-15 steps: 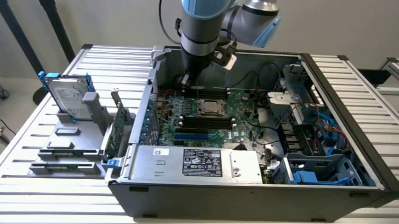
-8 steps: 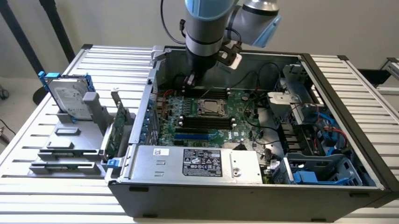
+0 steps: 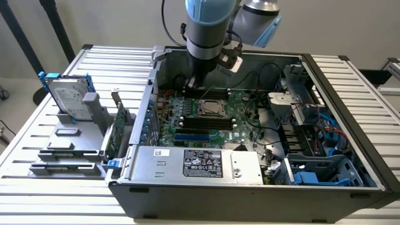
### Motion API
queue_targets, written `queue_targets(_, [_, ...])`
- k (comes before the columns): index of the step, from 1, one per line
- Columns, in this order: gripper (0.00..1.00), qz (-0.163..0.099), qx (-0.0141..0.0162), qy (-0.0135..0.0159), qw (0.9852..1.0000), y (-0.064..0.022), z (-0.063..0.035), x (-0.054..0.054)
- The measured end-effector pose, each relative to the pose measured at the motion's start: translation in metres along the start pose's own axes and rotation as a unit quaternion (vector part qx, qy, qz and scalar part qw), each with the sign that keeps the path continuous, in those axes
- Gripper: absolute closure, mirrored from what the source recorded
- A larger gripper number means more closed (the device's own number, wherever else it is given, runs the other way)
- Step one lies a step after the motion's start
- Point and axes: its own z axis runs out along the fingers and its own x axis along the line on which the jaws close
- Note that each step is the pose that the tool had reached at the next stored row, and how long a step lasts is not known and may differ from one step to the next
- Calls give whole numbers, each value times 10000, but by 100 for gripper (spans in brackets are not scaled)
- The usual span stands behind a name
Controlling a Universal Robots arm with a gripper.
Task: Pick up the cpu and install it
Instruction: 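Close the cpu cover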
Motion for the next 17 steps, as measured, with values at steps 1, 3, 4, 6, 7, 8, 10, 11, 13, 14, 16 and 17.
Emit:
queue_targets(1, [89,-1,-1,1,10000,4,16,-7])
queue_targets(3, [89,-2,-3,2,10000,11,50,-20])
queue_targets(4, [89,-3,-4,3,10000,14,67,-27])
queue_targets(6, [89,-3,-4,3,10000,21,99,-40])
queue_targets(7, [89,-3,-5,3,10000,25,116,-47])
queue_targets(8, [89,-3,-5,3,10000,28,133,-54])
queue_targets(10, [89,-3,-5,3,10000,35,166,-67])
queue_targets(11, [89,-3,-5,3,10000,39,182,-74])
queue_targets(13, [89,-3,-6,4,10000,45,216,-87])
queue_targets(14, [89,-3,-7,3,10000,48,233,-93])
queue_targets(16, [89,-5,-13,-2,10000,51,270,-98])
queue_targets(17, [89,-5,-20,-14,10000,49,287,-93])
